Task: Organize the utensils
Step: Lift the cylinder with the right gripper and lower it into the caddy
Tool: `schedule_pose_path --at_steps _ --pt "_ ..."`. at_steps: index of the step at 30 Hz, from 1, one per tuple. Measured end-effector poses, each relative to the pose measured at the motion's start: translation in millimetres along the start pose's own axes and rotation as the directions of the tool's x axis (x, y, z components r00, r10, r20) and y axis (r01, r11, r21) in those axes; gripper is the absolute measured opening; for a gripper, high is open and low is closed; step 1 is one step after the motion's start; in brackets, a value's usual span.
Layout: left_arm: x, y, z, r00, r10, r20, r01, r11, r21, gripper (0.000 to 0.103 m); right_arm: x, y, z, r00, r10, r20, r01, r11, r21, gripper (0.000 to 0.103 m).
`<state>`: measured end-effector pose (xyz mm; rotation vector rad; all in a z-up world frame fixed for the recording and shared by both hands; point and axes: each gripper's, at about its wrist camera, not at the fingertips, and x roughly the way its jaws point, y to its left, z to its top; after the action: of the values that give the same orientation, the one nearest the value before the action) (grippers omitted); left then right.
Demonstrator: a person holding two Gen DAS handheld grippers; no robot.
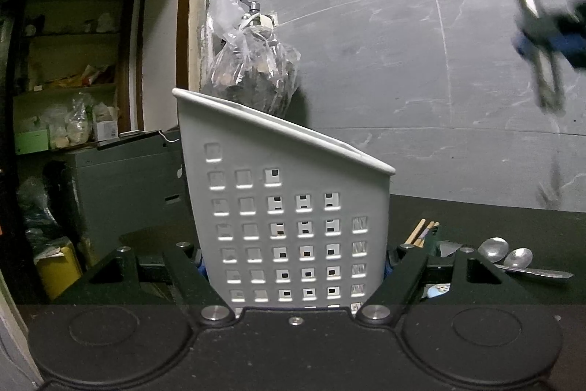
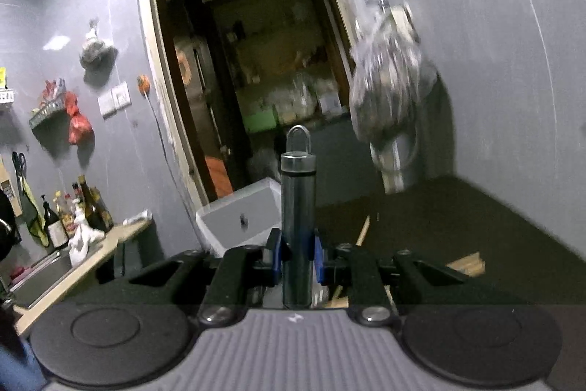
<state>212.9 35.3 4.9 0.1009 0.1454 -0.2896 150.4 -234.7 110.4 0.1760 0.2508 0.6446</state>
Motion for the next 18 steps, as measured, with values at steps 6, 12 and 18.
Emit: schedule_pose_path --at_steps 6,12,18 --pt "-2.7 -5.8 -0.4 1.000 -0.001 0.004 0.001 1.000 0.000 0.077 19.1 2.4 43.6 0.991 0.021 0.134 -0.016 0.999 -0.036 0.020" --pt "-1.8 -7.4 0.1 1.000 0.002 0.004 -0.002 1.000 -0.002 0.077 72.1 9.4 72.2 0.983 0.091 0.161 -0.085 0.996 -0.041 0.020" --pt "-1.7 -7.6 0.0 1.000 0.002 0.004 -0.002 1.000 -0.002 0.077 134.0 26.7 65.4 0.986 0.150 0.073 -0.144 0.986 -0.082 0.020"
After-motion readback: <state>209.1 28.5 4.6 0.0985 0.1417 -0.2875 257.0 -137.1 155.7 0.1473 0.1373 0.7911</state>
